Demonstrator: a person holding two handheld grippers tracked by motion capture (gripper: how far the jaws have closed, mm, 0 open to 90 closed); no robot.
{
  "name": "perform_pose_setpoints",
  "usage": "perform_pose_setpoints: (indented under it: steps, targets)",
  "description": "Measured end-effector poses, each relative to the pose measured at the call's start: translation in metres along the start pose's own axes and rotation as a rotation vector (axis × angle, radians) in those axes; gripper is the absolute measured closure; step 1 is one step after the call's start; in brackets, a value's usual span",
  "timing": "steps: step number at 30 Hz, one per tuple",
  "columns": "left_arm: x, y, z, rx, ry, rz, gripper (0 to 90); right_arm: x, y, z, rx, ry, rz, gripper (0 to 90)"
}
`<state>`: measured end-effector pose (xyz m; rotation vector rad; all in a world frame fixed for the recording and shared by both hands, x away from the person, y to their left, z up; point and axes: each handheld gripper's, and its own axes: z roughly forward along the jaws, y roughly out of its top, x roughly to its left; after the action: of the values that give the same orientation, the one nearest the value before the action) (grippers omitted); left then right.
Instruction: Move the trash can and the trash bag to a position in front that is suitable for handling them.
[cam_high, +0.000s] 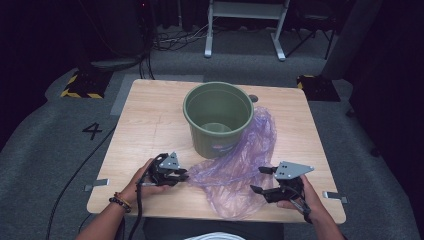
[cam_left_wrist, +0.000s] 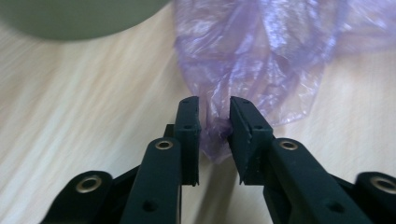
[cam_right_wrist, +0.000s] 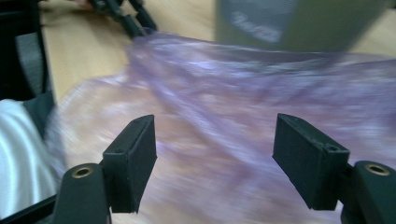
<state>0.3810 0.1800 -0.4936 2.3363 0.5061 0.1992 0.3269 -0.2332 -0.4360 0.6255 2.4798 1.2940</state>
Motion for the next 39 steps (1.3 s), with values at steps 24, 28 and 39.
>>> perform_pose_setpoints:
  steps: [24, 28, 39]
  targets:
    - [0.029, -0.045, -0.031, -0.078, 0.102, -0.111, 61.3, -0.125, -0.044, 0.042, 0.097, -0.403, 0.296, 20.9]
    - [0.028, -0.043, -0.028, -0.063, 0.129, -0.134, 36.4, -0.129, -0.049, 0.046, 0.123, -0.410, 0.303, 20.6]
    - [0.030, -0.050, -0.034, -0.039, 0.167, -0.182, 17.6, -0.131, -0.054, 0.048, 0.114, -0.353, 0.319, 45.1]
